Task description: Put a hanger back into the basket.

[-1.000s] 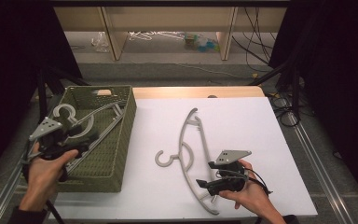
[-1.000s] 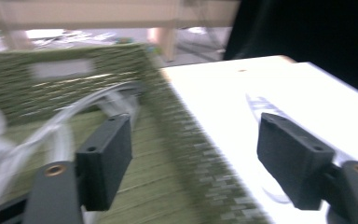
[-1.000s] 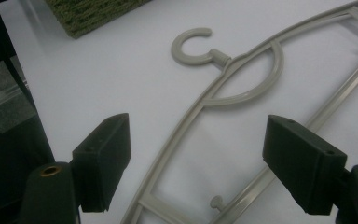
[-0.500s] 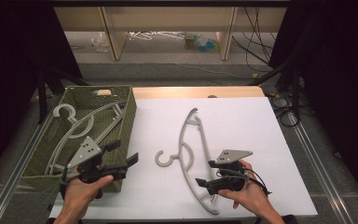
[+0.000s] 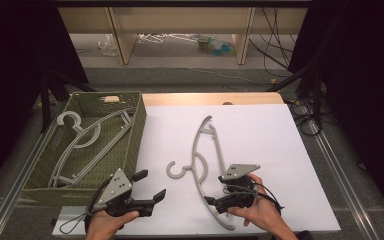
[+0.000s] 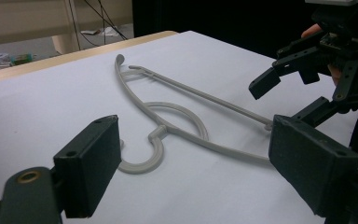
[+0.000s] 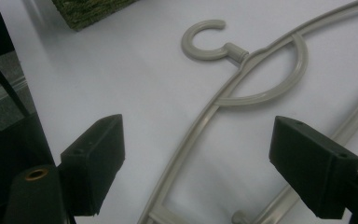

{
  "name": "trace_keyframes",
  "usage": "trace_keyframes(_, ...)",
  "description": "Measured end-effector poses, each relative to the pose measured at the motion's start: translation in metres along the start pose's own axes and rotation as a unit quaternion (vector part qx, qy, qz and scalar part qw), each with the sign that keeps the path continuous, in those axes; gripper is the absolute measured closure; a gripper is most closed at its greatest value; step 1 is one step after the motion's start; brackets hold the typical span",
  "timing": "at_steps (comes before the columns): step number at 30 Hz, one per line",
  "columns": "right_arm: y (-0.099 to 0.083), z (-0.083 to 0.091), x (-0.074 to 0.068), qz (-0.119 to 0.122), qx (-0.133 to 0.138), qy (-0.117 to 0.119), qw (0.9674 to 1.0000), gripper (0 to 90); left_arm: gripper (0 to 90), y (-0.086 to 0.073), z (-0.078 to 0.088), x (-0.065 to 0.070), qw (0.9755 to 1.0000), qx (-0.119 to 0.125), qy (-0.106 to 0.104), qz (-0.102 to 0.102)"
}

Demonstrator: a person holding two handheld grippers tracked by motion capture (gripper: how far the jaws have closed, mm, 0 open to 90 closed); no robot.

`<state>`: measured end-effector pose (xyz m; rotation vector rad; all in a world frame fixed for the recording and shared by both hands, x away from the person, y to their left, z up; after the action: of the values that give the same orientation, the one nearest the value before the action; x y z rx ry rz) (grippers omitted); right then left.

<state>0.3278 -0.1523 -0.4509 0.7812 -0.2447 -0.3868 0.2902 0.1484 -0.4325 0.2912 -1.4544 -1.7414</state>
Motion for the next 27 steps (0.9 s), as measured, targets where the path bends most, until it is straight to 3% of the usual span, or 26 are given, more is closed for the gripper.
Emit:
trace_keyframes(6, 0.002, -0.014, -0.002, 0.002, -0.029, -0.001, 0.9996, 19.0, 16.8, -0.002, -0.001, 0.000, 1.0000, 0.004, 0.003, 0.003)
trace_keyframes(7, 0.002, -0.018, -0.002, 0.000, -0.029, -0.004, 0.9996, 19.1, 16.8, -0.001, -0.002, -0.001, 0.9999, -0.001, 0.002, -0.012)
trace_keyframes(8, 0.002, -0.021, 0.000, 0.008, -0.041, 0.000, 0.9991, 19.2, 16.8, -0.002, -0.002, 0.000, 1.0000, -0.003, 0.001, -0.001)
trace_keyframes(10, 0.002, -0.028, 0.001, 0.009, -0.050, -0.008, 0.9987, 19.9, 16.9, -0.003, -0.003, 0.000, 1.0000, -0.007, 0.004, 0.000)
trace_keyframes(11, 0.002, -0.030, 0.000, 0.001, -0.064, -0.001, 0.9980, 20.2, 17.0, -0.003, -0.004, -0.001, 0.9999, -0.008, -0.002, -0.011)
trace_keyframes(13, 0.002, -0.035, 0.000, -0.008, -0.083, 0.005, 0.9965, 21.5, 17.0, -0.005, -0.005, 0.000, 0.9999, -0.015, 0.001, -0.002)
trace_keyframes(16, 0.003, -0.045, 0.002, 0.003, -0.096, 0.004, 0.9954, 25.0, 17.2, -0.005, -0.006, 0.000, 0.9998, -0.016, -0.003, -0.007)
trace_keyframes(17, 0.003, -0.048, 0.004, 0.009, -0.102, 0.005, 0.9947, 27.2, 17.2, -0.005, -0.006, 0.001, 0.9998, -0.017, -0.001, 0.000)
trace_keyframes(22, 0.008, -0.061, 0.008, 0.004, -0.128, 0.021, 0.9916, 34.3, 17.3, -0.006, -0.008, 0.000, 0.9998, -0.019, -0.005, 0.001)
trace_keyframes(27, 0.014, -0.069, 0.007, 0.022, -0.152, 0.027, 0.9878, 41.6, 17.6, -0.006, -0.005, -0.001, 0.9997, -0.024, -0.003, 0.003)
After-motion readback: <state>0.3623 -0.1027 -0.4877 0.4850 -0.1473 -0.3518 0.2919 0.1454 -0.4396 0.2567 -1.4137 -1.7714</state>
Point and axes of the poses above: each handheld gripper's, and its own axes: z roughly backward along the jaws, y roughly out of its top, x roughly to its right, the point moved 2 cm from there along -z, roughly forward along the jaws, and after that the axes turned 14 degrees about z, right-handed, at the moved point
